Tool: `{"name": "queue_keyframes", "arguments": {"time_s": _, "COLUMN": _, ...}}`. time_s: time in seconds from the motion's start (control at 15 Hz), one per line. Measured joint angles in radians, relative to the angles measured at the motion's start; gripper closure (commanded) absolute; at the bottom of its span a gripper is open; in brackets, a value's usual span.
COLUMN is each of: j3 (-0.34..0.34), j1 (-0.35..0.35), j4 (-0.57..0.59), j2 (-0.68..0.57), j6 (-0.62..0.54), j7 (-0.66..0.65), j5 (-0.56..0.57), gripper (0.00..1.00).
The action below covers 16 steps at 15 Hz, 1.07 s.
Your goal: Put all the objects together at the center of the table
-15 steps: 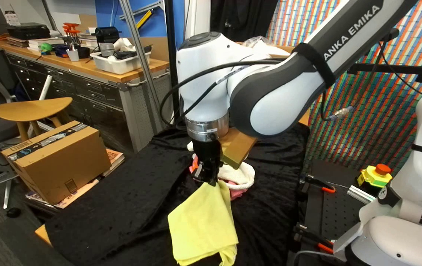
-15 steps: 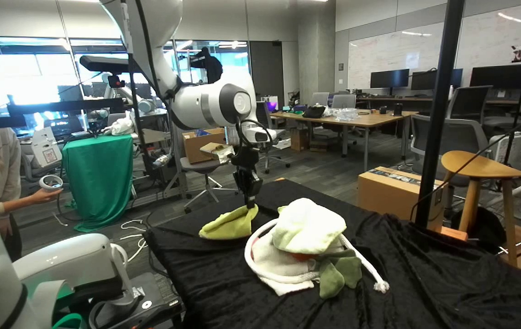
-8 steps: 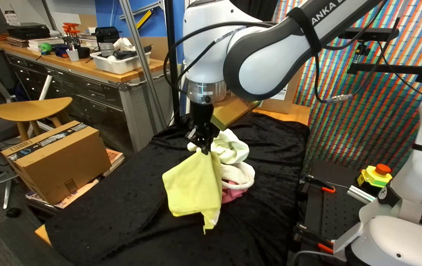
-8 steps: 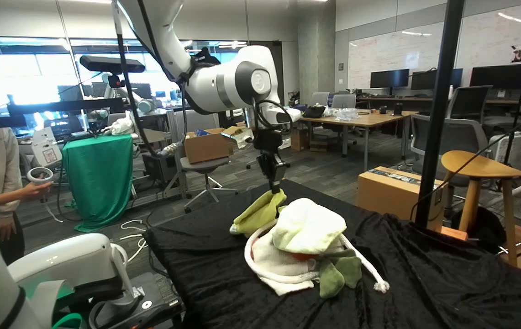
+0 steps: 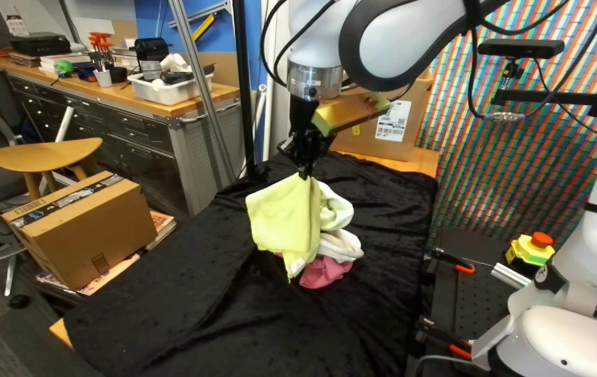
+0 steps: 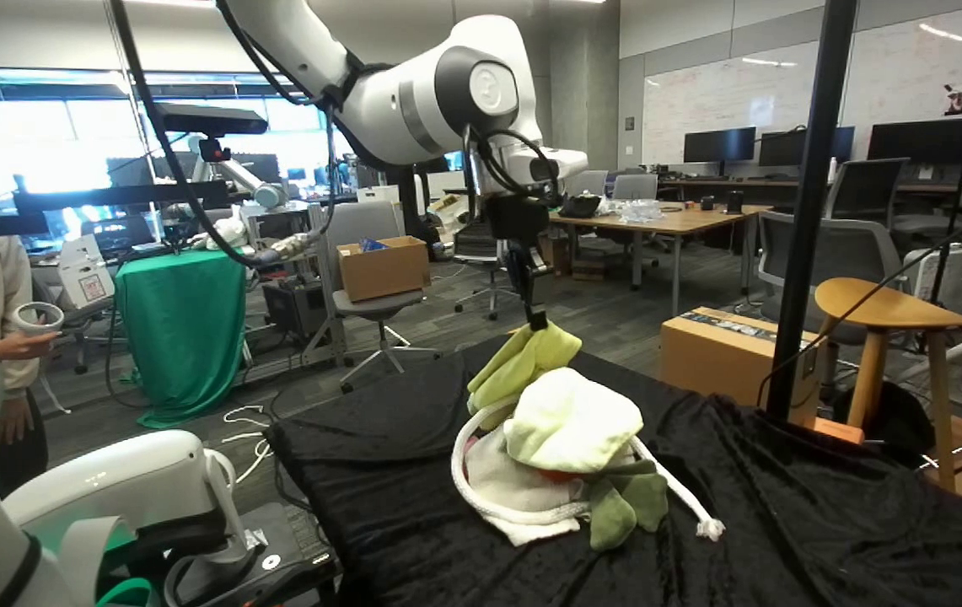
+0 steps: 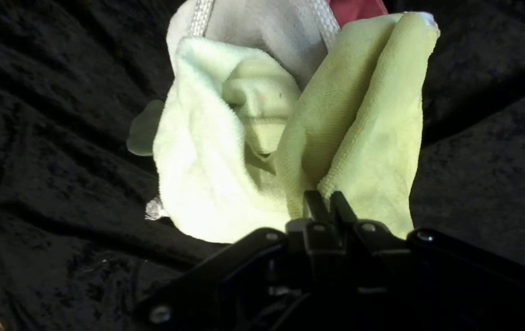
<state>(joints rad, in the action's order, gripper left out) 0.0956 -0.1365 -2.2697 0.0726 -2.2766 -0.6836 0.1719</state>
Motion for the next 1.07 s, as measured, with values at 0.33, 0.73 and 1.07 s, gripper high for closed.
{"name": "queue_keyframes", "arguments": {"time_s": 0.33, "j3": 0.001, "j1": 0.043, "j4": -0.051, "j2": 0.065, "j6": 0.055, "j7": -0.022, "j5": 0.002, "gripper": 0.95}}
{"name": "queue_keyframes", "arguments": {"time_s": 0.73, "j3": 0.002, "j1": 0.088, "j4": -0.076, "j2": 0.024, "j6": 0.056, "j7": -0.129, "j5": 0.112, "gripper": 0.95}}
{"name": "queue_keyframes", "arguments": {"time_s": 1.07, "j3": 0.001, "j1": 0.092, "j4": -0.074, "j2": -0.06, "j6": 0.057, "j7": -0.169, "j5": 0.134, "gripper": 0.95}}
